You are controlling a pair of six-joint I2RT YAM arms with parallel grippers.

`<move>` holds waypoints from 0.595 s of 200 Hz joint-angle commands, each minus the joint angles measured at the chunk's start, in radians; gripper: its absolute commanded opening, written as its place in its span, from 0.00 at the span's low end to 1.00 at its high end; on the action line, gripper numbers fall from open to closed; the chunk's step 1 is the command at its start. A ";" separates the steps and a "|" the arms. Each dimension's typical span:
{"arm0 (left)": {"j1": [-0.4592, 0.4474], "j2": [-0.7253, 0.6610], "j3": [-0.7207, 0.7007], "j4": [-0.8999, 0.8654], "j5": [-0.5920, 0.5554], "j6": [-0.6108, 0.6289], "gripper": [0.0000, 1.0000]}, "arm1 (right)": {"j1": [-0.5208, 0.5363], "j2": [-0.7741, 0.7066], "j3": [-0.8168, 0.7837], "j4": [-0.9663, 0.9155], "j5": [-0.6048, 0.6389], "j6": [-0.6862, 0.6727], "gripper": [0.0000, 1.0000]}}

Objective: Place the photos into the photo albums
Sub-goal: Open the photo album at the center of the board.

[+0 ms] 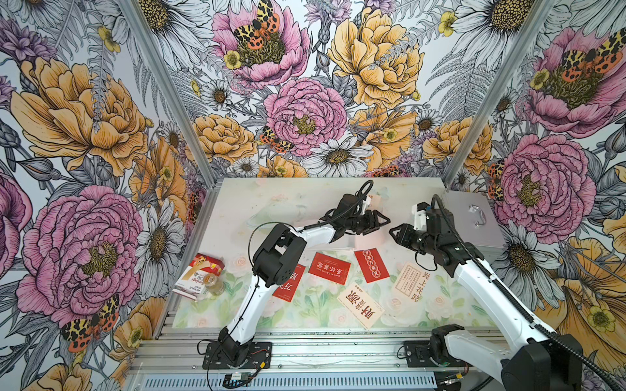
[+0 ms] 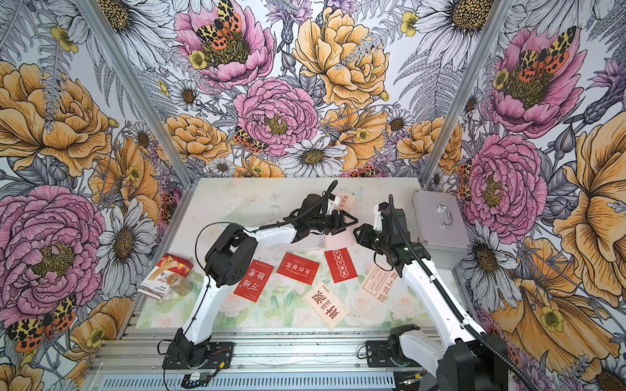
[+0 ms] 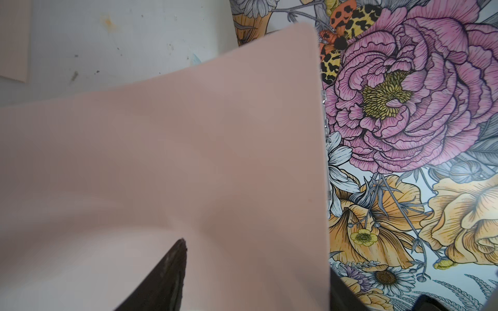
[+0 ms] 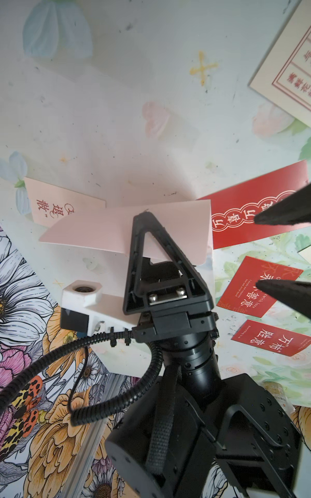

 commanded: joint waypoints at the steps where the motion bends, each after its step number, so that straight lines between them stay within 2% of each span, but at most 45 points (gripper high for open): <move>1: 0.003 -0.071 0.031 -0.001 0.016 -0.014 0.67 | -0.002 -0.029 0.047 -0.001 -0.034 0.002 0.35; 63: 0.008 -0.114 0.064 -0.013 0.005 -0.017 0.74 | -0.002 -0.042 0.055 -0.001 -0.038 0.008 0.36; 95: 0.014 -0.097 0.082 -0.020 0.005 -0.015 0.73 | 0.001 -0.010 0.059 0.003 -0.034 0.008 0.35; 119: 0.038 -0.111 0.033 -0.020 -0.021 -0.002 0.71 | 0.015 0.054 0.059 0.046 -0.005 0.002 0.32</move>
